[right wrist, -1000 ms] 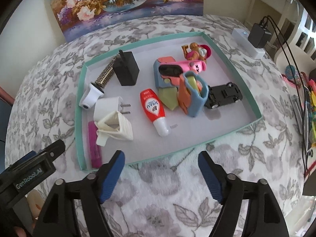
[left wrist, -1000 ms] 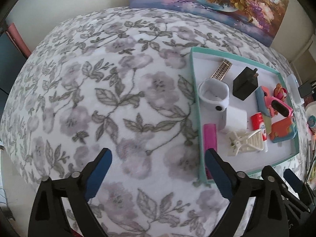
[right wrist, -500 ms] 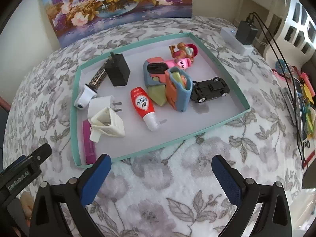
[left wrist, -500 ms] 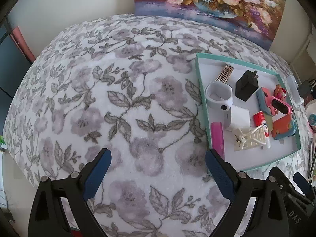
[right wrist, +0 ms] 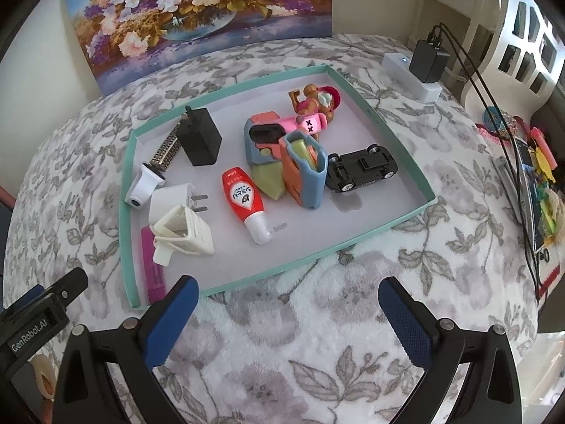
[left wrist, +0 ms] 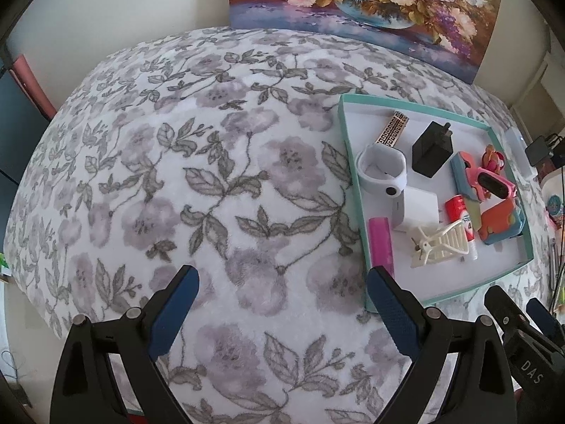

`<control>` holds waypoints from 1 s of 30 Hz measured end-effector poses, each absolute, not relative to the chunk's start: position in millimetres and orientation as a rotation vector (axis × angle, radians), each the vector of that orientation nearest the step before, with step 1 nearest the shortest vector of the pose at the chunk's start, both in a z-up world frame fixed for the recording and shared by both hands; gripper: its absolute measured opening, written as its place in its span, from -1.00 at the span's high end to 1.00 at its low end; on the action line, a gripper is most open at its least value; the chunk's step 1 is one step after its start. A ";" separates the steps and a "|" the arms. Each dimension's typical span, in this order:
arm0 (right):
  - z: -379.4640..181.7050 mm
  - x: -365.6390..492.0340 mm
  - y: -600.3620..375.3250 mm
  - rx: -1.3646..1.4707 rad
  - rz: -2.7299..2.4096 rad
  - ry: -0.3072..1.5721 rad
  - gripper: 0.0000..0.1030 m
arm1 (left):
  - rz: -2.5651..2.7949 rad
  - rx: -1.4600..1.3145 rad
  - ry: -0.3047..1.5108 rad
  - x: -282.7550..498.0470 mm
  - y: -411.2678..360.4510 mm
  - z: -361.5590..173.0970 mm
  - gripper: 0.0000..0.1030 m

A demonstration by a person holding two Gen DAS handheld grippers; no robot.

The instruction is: Organize rigid objects

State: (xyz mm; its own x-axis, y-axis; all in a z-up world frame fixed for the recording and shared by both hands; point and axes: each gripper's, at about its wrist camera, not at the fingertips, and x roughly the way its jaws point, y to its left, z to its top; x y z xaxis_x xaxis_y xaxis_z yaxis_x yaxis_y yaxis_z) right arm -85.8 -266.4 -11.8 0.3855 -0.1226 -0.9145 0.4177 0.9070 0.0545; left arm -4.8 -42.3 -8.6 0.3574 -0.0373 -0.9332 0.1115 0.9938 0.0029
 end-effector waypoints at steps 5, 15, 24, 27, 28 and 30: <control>-11.4 -84.3 -266.7 0.286 -0.352 1.124 -1.00 | -0.092 0.074 1.201 -3.4 -41.5 -9.8 -0.87; -9.6 -84.3 -270.1 0.283 -0.376 1.107 -1.00 | -0.103 0.058 1.182 -3.0 -41.2 -8.8 -0.87; -8.1 -83.5 -269.5 0.276 -0.376 1.094 -1.00 | -0.104 0.063 1.163 -3.6 -40.9 -5.5 -0.87; -7.8 -83.5 -269.1 0.274 -0.376 1.091 -1.00 | -0.092 0.072 1.160 -3.4 -41.2 -5.3 -0.87; -7.8 -83.3 -269.1 0.273 -0.376 1.091 -1.00 | -0.088 0.076 1.160 -3.5 -41.0 -5.4 -0.87; -7.7 -83.1 -269.0 0.271 -0.374 1.089 -1.00 | -0.087 0.075 1.162 -3.1 -40.8 -5.8 -0.87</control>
State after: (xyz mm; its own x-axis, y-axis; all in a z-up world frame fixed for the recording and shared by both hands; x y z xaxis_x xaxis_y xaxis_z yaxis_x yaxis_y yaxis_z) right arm -83.1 -269.0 -7.7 0.4104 -0.1618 -0.8974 0.4241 0.9051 0.0307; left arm -3.1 -40.8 -5.8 0.3951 -0.0293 -0.9182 0.1072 0.9941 0.0145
